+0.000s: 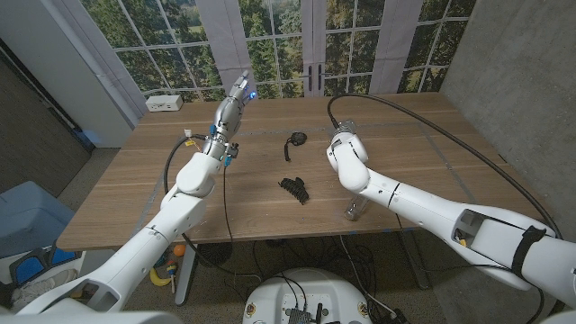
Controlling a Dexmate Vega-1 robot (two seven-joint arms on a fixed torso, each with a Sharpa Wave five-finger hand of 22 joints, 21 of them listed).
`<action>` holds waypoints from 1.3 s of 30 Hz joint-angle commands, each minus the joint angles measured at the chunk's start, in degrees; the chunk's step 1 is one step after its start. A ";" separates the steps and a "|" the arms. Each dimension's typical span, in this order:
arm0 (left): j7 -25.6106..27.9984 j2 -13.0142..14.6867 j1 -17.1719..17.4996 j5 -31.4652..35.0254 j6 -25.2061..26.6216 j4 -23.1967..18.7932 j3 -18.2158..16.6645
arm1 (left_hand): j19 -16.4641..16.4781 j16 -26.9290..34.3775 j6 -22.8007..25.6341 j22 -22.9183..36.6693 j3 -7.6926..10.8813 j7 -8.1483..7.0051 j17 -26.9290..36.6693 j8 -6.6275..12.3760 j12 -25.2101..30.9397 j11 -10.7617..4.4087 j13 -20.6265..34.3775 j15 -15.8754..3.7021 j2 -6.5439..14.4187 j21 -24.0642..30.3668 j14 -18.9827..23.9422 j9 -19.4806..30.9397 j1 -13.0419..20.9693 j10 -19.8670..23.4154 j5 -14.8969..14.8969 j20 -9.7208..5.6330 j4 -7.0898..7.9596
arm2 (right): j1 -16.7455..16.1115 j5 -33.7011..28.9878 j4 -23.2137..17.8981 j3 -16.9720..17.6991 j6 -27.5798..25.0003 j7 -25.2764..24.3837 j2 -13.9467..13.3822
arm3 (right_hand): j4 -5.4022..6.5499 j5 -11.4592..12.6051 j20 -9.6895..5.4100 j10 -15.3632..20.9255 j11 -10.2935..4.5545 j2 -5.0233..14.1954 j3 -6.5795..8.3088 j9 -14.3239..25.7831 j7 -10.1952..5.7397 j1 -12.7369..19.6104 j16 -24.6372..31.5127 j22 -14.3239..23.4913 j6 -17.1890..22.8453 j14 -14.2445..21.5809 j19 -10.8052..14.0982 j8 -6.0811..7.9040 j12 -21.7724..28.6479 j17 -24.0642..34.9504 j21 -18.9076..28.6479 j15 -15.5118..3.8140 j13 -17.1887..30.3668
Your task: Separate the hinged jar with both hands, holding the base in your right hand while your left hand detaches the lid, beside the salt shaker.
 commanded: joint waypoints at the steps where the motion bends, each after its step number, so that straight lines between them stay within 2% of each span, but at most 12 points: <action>1: 0.13 0.02 0.01 0.41 0.02 -0.44 0.15 | 0.32 -0.07 0.37 0.20 0.20 0.11 0.19 0.20 0.31 0.47 0.12 -3.08 -0.64 -0.20 -2.00 0.12 0.28 -0.20 -0.11 -0.12 -0.56 | 1.25 -5.07 1.54 -1.24 0.51 7.57 0.68 | 6.60 0.32 3.54 -5.92 0.44 0.36 5.23 -0.17 0.67 -1.66 -2.44 0.07 -4.53 -5.62 -1.86 -1.83 -0.25 -1.76 -2.31 -5.94 -0.76; 3: 0.08 0.10 0.01 0.50 0.07 -0.55 0.19 | 0.38 -0.08 0.37 0.20 0.21 0.11 0.19 0.20 0.30 0.46 0.13 -3.07 -0.72 -0.28 -2.02 0.12 0.31 -0.23 -0.14 -0.15 -0.69 | 1.22 -5.73 1.46 -1.19 0.83 8.06 0.65 | 6.28 0.78 5.70 -9.78 0.87 -0.29 5.08 -0.37 0.94 -3.12 -3.77 0.06 -8.83 -8.39 -3.29 -3.34 -0.27 -3.87 -4.14 -4.42 -1.31; 6: 0.07 0.12 0.04 0.51 0.14 -0.68 0.21 | 0.44 -0.11 0.34 0.20 0.23 0.09 0.18 0.18 0.30 0.45 0.13 -3.02 -0.86 -0.41 -2.08 0.12 0.36 -0.26 -0.19 -0.10 -0.91 | 0.97 -6.57 1.06 -0.95 1.24 8.66 0.56 | 6.07 1.31 7.55 -14.58 1.65 -1.98 4.32 -0.55 1.45 -5.55 -4.72 0.03 -12.32 -12.65 -5.08 -3.97 -0.22 -6.24 -6.43 -2.77 -1.95; 8: 0.07 0.12 0.05 0.51 0.15 -0.73 0.22 | 0.48 -0.12 0.35 0.20 0.24 0.11 0.18 0.18 0.28 0.45 0.13 -3.00 -0.93 -0.48 -2.10 0.13 0.38 -0.31 -0.21 -0.06 -1.03 | 0.69 -7.15 0.80 -0.77 1.36 8.59 0.49 | 6.83 2.56 8.40 -17.32 2.05 -2.62 3.32 -0.68 1.84 -7.84 -4.78 0.04 -15.14 -15.29 -6.31 -4.31 -0.09 -7.52 -8.05 -1.39 -2.40; 12: 0.04 0.17 0.11 0.60 0.04 -0.80 0.21 | 0.54 -0.13 0.35 0.21 0.25 0.07 0.18 0.17 0.27 0.42 0.14 -2.97 -1.13 -0.70 -2.15 0.13 0.45 -0.38 -0.28 0.01 -1.35 | 0.31 -8.04 0.60 -0.31 1.83 8.97 0.58 | 7.58 4.84 8.70 -22.43 2.33 -4.88 0.04 -1.00 1.98 -11.14 -4.39 0.06 -20.38 -20.58 -9.41 -4.43 0.12 -9.53 -11.94 -0.53 -3.33; 16: 0.04 0.24 0.21 0.63 0.04 -0.95 0.19 | 0.61 -0.11 0.31 0.21 0.27 0.07 0.18 0.14 0.27 0.48 0.14 -2.95 -1.32 -0.92 -2.11 0.13 0.50 -0.42 -0.35 0.14 -1.67 | -0.32 -8.67 -0.06 0.38 1.98 8.75 0.51 | 7.92 5.60 8.72 -25.91 2.22 -6.34 -2.86 -1.26 2.33 -12.98 -4.21 0.06 -24.73 -23.69 -11.93 -4.60 0.23 -10.89 -14.97 -0.48 -3.93; 20: 0.02 0.29 0.31 0.61 0.00 -1.04 0.15 | 0.66 -0.12 0.30 0.22 0.29 0.04 0.18 0.14 0.26 0.50 0.14 -2.92 -1.45 -1.09 -2.14 0.14 0.55 -0.46 -0.40 0.20 -1.92 | -1.20 -8.48 -1.47 1.45 2.20 7.77 0.15 | 7.97 6.69 8.76 -30.92 3.27 -6.77 -6.06 -1.57 4.70 -14.12 -4.34 0.05 -31.06 -27.72 -14.09 -4.63 0.19 -13.09 -18.77 1.35 -4.58; 24: -0.01 0.28 0.39 0.62 -0.19 -1.04 0.13 | 0.71 -0.13 0.27 0.22 0.31 0.03 0.18 0.12 0.25 0.53 0.15 -2.86 -1.59 -1.30 -2.17 0.14 0.59 -0.54 -0.46 0.21 -2.20 | -2.78 -6.84 -3.43 3.13 2.09 3.95 -0.66 | 8.60 7.37 8.84 -34.57 5.16 -6.54 -8.50 -1.66 5.49 -15.89 -4.24 0.06 -35.22 -30.58 -15.43 -4.57 0.31 -14.41 -21.42 3.04 -4.93; 28: -0.05 0.36 0.49 0.62 -0.21 -1.10 0.09 | 0.71 -0.13 0.17 0.23 0.33 -0.05 0.18 0.08 0.26 0.55 0.15 -2.81 -1.69 -1.50 -2.19 0.14 0.62 -0.55 -0.51 0.28 -2.45 | -4.66 -3.66 -5.76 5.45 1.84 -0.77 -1.61 | 10.38 7.61 8.95 -36.34 7.56 -6.01 -11.09 -1.78 6.36 -19.68 -4.13 0.06 -35.79 -33.10 -16.55 -3.83 0.66 -15.56 -23.88 5.94 -5.42; 32: 0.15 0.39 0.67 0.75 -0.34 -1.21 -0.03 | 0.73 -0.17 0.14 0.24 0.38 -0.18 0.19 0.08 0.21 0.53 0.15 -2.80 -1.76 -1.72 -2.31 0.14 0.65 -0.73 -0.55 0.32 -2.71 | -6.23 0.75 -8.16 7.95 1.81 -5.17 -2.40 | 11.75 7.80 8.97 -36.97 7.90 -5.50 -12.64 -1.90 6.21 -22.37 -4.12 0.09 -36.61 -34.70 -17.19 -3.76 0.87 -16.50 -25.54 7.16 -5.87; 35: 0.27 0.49 0.84 0.85 -0.23 -1.44 -0.08 | 0.78 -0.16 0.12 0.25 0.41 -0.23 0.19 0.07 0.20 0.53 0.15 -2.79 -1.80 -1.86 -2.31 0.14 0.67 -0.78 -0.59 0.33 -2.89 | -7.54 5.17 -9.81 10.10 1.81 -9.32 -3.03 | 13.80 8.16 8.98 -37.25 8.53 -4.12 -13.93 -2.06 6.81 -25.90 -4.11 0.14 -36.74 -36.23 -17.76 -3.48 1.04 -17.49 -27.26 8.69 -6.45; 39: 0.39 0.58 1.03 0.89 -0.10 -1.65 -0.13 | 0.80 -0.17 0.02 0.26 0.45 -0.32 0.19 0.04 0.19 0.62 0.15 -2.79 -1.83 -2.04 -2.36 0.15 0.69 -0.86 -0.62 0.31 -3.08 | -9.15 10.93 -11.74 12.47 2.06 -15.36 -4.10 | 15.18 8.42 8.97 -37.79 8.64 -3.24 -14.72 -2.20 6.84 -28.29 -4.13 0.15 -36.81 -37.41 -18.66 -3.37 0.99 -18.23 -28.65 8.98 -6.97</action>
